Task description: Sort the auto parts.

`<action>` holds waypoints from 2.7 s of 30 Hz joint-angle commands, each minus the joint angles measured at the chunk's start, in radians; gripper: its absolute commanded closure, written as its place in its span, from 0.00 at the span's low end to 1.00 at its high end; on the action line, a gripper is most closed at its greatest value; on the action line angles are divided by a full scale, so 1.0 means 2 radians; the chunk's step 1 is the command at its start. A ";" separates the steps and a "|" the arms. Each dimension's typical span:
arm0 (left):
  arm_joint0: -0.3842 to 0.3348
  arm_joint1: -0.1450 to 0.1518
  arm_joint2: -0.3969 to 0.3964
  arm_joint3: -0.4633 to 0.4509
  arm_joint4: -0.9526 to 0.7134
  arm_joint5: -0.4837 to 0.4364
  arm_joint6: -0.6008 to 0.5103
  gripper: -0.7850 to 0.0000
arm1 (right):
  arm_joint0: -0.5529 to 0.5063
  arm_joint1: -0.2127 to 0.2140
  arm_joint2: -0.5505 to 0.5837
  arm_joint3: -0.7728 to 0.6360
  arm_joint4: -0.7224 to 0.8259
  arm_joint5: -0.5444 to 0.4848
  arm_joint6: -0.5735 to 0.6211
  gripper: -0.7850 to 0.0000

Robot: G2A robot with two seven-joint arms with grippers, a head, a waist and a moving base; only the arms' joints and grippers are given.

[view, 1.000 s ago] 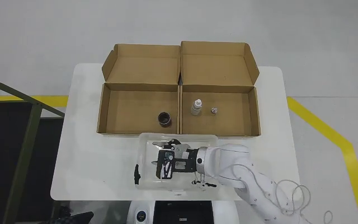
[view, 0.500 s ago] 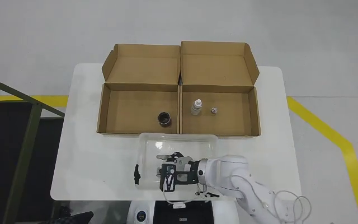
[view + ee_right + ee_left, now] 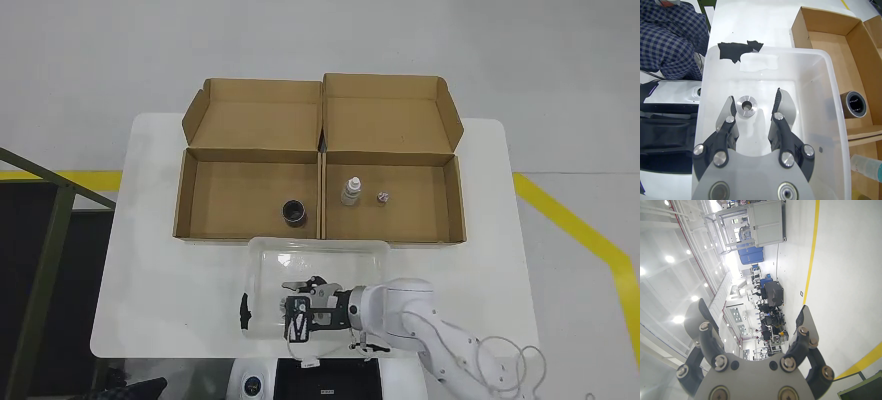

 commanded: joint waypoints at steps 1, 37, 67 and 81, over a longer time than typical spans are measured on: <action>0.000 0.000 0.000 0.000 0.000 0.000 0.000 0.00 | 0.003 -0.001 -0.003 0.007 -0.001 0.001 0.000 0.52; 0.000 0.000 0.000 0.000 0.000 0.000 0.000 0.00 | 0.042 -0.010 -0.051 0.073 0.003 0.009 -0.007 1.00; 0.000 0.000 0.000 0.000 0.000 0.000 0.000 0.00 | 0.011 0.012 0.038 -0.006 0.075 0.002 -0.054 1.00; 0.000 0.000 0.000 0.000 0.000 0.000 0.000 0.00 | -0.003 0.023 0.103 -0.046 0.137 0.000 -0.085 1.00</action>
